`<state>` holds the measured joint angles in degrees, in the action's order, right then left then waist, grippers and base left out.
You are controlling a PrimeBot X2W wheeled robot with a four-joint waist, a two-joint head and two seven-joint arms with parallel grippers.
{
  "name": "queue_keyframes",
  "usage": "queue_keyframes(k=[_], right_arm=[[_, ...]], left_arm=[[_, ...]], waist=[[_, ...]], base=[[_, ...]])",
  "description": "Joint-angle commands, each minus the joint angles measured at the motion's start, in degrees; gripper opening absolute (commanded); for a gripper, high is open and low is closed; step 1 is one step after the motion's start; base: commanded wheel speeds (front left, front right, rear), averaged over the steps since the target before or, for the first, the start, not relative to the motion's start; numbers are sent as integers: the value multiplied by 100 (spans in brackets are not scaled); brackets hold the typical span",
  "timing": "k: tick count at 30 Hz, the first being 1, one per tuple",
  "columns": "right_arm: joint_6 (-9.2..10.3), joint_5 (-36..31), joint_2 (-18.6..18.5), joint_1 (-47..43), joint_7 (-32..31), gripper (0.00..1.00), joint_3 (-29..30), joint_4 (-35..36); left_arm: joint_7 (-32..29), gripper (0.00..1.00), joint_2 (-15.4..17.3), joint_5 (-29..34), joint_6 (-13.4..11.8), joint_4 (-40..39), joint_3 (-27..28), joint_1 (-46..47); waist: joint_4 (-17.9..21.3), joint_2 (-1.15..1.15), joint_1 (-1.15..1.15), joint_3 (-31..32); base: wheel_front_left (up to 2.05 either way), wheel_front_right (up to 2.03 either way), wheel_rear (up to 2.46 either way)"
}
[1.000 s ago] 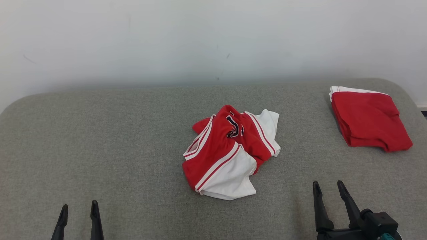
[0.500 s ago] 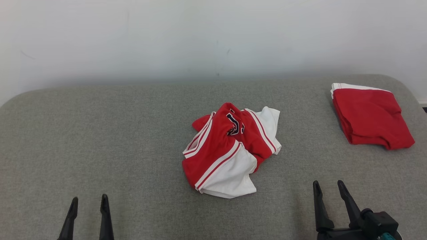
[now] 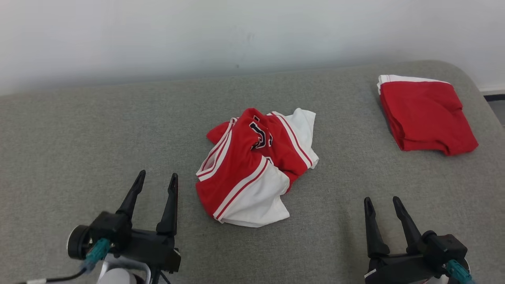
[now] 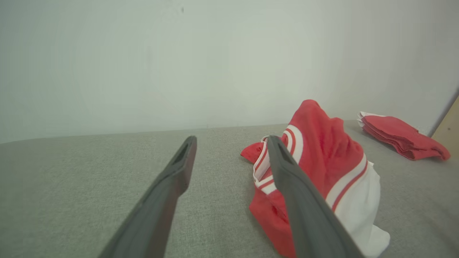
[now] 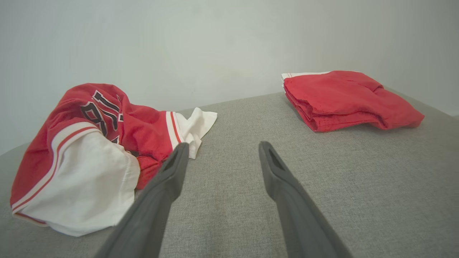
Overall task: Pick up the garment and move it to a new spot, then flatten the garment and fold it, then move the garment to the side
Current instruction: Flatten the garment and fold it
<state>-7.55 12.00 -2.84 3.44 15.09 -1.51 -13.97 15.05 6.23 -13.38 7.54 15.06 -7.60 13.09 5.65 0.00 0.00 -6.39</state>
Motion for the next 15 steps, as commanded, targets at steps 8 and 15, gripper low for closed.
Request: queue_keyframes(k=[8, 15], right_arm=[[14, 168, 3, 129, 6, 100, -20, -57], [14, 231, 3, 236, 6, 100, -24, -65]], left_arm=[[14, 100, 326, -458, -11, 1282, -551, 856], [13, 100, 443, -1044, -10, 1953, -1024, 1261]], waist=[[648, 0, 0, -377], [848, 0, 0, -463]], base=[[0, 0, 0], [0, 0, 0]])
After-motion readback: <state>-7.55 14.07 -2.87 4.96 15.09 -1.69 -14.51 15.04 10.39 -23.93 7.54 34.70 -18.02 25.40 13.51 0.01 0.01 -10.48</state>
